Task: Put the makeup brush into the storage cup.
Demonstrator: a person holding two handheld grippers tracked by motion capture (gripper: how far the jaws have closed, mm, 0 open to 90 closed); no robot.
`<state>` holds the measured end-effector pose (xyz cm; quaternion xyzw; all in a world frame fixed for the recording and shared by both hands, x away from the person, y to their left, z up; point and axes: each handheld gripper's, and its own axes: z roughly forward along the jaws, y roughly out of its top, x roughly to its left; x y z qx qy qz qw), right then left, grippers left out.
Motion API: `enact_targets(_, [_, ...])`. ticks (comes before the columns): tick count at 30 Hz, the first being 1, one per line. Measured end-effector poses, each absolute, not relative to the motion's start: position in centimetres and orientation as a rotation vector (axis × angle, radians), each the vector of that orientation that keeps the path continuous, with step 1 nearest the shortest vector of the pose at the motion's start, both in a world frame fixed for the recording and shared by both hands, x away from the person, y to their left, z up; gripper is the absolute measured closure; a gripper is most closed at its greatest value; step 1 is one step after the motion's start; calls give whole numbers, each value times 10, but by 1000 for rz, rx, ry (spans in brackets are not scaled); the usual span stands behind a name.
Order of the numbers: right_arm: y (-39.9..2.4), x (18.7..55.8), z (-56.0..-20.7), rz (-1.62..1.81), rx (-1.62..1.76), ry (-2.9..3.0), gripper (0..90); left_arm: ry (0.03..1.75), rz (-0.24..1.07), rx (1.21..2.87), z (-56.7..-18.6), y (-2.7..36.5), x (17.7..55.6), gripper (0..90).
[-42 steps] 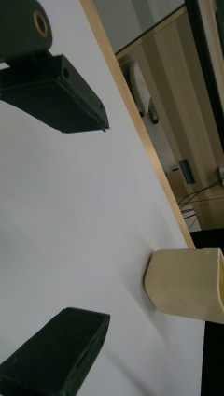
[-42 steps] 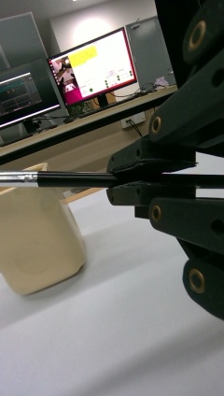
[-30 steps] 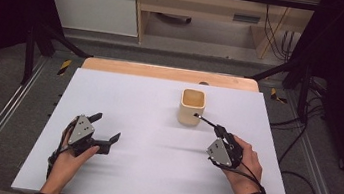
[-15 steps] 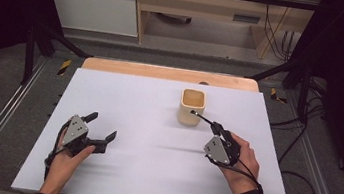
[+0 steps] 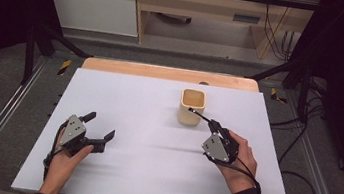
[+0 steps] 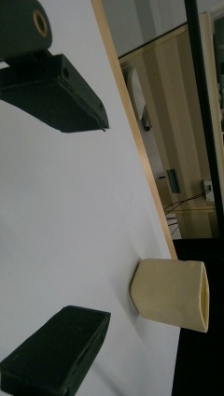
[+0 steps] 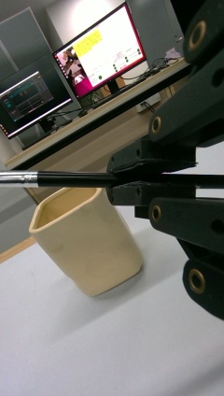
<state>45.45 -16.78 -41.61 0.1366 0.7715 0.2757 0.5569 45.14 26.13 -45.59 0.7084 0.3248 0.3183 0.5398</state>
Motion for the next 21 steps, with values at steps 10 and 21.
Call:
enact_targets(10, [-165, 455, -415, 666, 324, 1821, 838, 780, 765, 1669, -456, 265, 451, 71])
enact_targets(21, [-160, 457, -409, 695, 330, 1818, 838, 777, 768, 1663, -456, 266, 450, 70])
